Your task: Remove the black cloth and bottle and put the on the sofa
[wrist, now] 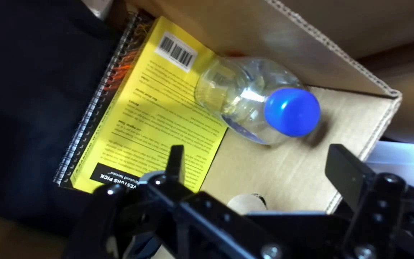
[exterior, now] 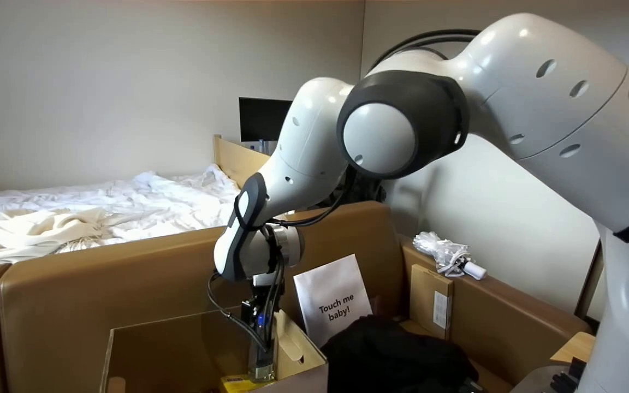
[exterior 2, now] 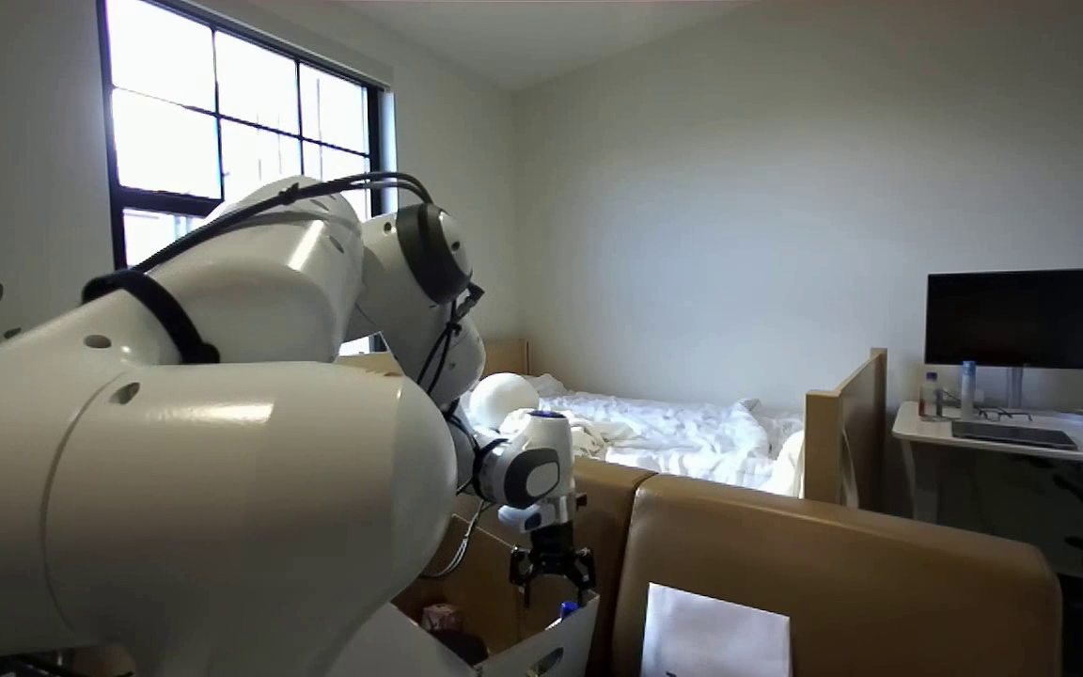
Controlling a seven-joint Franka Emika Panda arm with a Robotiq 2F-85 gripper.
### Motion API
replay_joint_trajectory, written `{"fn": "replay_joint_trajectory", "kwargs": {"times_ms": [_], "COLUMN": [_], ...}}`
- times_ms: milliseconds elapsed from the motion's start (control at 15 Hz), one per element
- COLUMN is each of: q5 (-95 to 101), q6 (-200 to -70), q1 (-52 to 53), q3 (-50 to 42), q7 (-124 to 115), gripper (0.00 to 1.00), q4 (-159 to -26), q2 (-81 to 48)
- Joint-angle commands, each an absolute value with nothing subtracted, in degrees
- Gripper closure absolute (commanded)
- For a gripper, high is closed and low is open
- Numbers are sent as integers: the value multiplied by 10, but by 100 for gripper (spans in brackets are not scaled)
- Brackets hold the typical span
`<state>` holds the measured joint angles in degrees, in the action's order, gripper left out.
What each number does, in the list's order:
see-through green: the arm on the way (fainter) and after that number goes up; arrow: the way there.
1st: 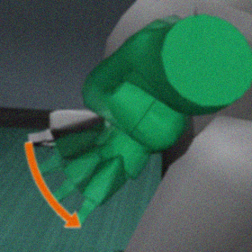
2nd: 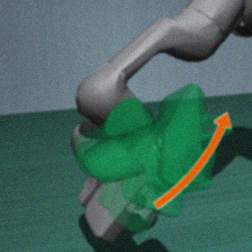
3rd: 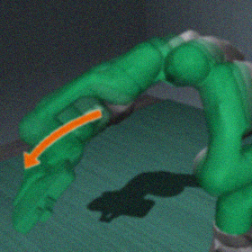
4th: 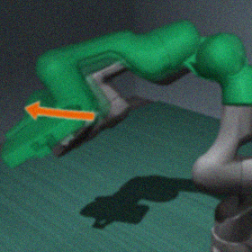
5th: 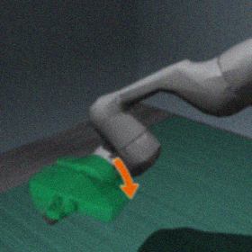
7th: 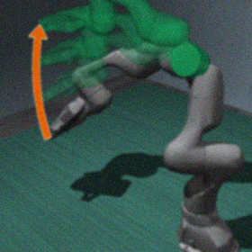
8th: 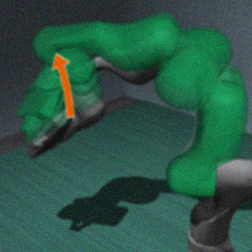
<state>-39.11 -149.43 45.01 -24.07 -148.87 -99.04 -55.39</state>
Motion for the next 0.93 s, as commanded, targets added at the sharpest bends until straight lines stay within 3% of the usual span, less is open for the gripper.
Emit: {"fn": "replay_joint_trajectory", "kwargs": {"times_ms": [0,333,867], "q5": [-486,-522,-610], "q6": [-1502,-1516,-1533], "q1": [535,517,560], "q3": [-323,-281,-347], "q7": [-1489,-1488,-1490], "gripper": [0,0,0], "q4": [-1020,-1011,-988], "q2": [-572,-577,-648]}}
